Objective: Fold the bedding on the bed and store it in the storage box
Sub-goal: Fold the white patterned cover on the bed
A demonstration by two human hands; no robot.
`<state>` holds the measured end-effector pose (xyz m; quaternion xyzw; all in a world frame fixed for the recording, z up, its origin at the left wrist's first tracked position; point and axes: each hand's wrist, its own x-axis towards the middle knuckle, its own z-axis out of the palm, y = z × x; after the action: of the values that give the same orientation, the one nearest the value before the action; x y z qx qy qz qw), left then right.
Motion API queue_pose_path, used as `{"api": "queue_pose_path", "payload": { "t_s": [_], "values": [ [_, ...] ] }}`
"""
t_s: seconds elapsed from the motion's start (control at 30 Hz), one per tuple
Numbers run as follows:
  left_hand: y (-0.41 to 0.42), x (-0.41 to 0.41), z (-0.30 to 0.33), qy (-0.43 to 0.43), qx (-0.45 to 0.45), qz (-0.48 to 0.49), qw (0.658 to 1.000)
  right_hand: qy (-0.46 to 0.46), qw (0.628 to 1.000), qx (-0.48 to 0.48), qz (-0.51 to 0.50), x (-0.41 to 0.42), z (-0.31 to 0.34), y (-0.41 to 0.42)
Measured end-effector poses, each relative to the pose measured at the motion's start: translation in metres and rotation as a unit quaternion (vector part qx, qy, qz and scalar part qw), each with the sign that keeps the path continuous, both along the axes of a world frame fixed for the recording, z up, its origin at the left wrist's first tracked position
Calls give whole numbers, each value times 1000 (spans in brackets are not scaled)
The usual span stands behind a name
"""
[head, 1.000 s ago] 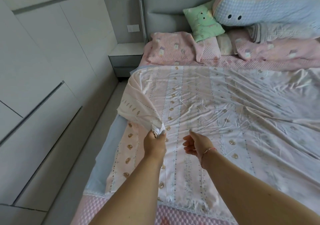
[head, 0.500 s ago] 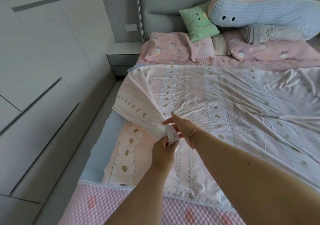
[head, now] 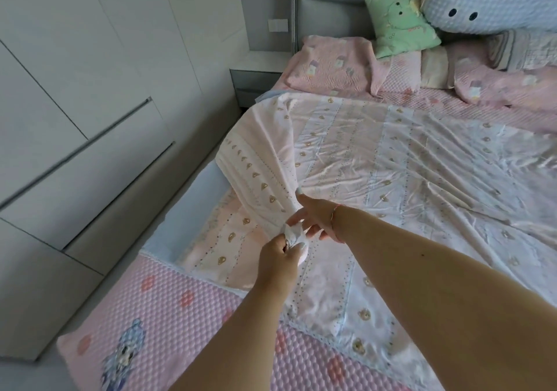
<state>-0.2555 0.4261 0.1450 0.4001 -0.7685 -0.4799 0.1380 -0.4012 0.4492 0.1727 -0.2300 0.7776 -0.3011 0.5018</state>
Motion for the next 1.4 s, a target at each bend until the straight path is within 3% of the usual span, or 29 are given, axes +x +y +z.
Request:
{"api": "queue_pose_path", "payload": {
  "t_s": [0.2,0.47,0.7,0.77,0.83,0.93,1.0,1.2,1.4],
  "values": [
    [22,-2,-4,24,60,2,998,-23,999,-27,-15,-6,-14,18],
    [19,4,-1,-4,27,-93,995,-4,997,-79,-11,-1,-10,4],
    [4,20,-4,-12,-12,-130,991,21,998,36,45,24,6,-19],
    [0,26,-5,-6,-10,-133,991,41,999,27,-4,26,4,-21],
    [-4,29,-5,1,-10,-124,992,11,991,-34,-132,24,-1,-23],
    [-7,27,0,30,-7,-109,994,-151,914,-131,-353,20,-7,-17],
    [-4,21,8,57,4,-97,994,-219,867,-165,-417,12,-11,-9],
    [19,-1,20,95,4,-86,992,-315,816,-199,-442,-20,12,29],
    [65,-30,14,75,-20,-103,992,-273,855,-139,-418,-65,10,97]
  ]
}}
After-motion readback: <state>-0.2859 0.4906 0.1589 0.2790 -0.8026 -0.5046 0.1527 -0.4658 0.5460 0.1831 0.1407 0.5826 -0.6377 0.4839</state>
